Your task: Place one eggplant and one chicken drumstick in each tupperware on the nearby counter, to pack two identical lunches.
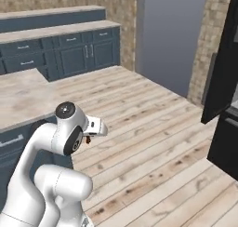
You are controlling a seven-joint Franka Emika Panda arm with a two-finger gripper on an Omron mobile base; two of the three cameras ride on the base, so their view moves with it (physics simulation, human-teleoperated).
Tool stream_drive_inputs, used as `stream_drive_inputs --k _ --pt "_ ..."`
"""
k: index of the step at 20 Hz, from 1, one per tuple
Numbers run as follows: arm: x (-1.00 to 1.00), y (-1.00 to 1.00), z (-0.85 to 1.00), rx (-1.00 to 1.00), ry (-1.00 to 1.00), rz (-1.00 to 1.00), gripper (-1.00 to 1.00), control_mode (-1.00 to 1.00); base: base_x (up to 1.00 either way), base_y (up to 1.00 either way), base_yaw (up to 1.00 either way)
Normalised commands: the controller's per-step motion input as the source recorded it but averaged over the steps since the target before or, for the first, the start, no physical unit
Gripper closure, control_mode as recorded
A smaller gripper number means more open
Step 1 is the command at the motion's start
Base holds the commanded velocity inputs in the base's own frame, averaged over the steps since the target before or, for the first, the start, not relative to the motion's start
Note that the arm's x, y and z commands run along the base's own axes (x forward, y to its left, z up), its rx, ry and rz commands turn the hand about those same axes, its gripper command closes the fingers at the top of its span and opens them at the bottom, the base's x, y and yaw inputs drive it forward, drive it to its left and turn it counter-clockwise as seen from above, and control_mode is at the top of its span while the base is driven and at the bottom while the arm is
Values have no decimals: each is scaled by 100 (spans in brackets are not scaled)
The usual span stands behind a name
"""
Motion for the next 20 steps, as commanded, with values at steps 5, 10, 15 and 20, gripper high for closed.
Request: stream_drive_inputs --k 5,10,15,20 --pt "0 0 0 0 0 0 100 100 -7 12 47" --pt "0 0 0 0 0 0 100 100 -4 32 45" --pt "0 0 0 0 0 0 100 100 0 47 44" --pt "0 0 0 0 0 0 100 100 0 64 42"
